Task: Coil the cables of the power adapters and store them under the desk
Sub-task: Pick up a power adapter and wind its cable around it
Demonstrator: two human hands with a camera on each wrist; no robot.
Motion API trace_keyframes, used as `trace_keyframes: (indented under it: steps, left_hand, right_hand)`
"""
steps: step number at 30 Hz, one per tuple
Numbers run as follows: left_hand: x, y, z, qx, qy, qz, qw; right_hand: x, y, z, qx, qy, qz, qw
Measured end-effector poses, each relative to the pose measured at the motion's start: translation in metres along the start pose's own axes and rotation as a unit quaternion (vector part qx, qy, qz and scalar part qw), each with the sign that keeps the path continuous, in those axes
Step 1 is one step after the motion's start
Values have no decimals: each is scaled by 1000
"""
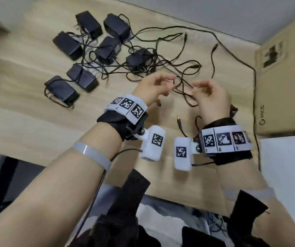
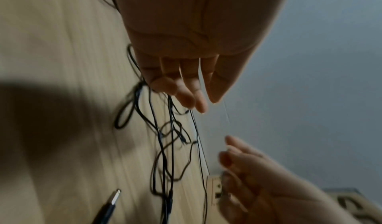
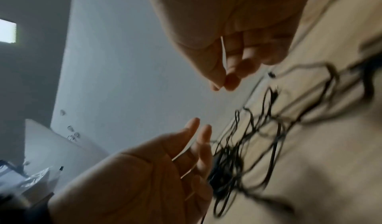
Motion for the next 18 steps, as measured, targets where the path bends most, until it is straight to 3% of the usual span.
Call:
trace_keyframes:
  steps: [3,5,7,9,16,18]
  left_hand:
    - [4,-5,37,-61,-39,5,997]
    - [2,-2,57,-93,-61,-2,994]
    - [-2,2,70,-117,-71,-16,990]
    - [-6,6,76,-128,-74,-31,989]
    - [-14,18,65,-142,-64,-77,985]
    - [-11,19,57,-134,-36,-83,987]
  right_hand:
    - [21,-11,-49,120,32,-7,992]
    - [59,-13,-65,154,76,74,982]
    - [98,-5,-63,113,134,178,968]
    - [118,7,-52,62,97,230,966]
    - [123,16,-41,90,-51,251,963]
    - [104,12,-40,91,-99,217,967]
Point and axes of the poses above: each hand's wrist, its own y-axis away from the middle knuckle, its own z-axis out of the palm, x = y × z, the point moved 9 cm from there along -y, towards the middle knuckle, and after that the axes turned 12 degrees about x, right-handed, at the moved point
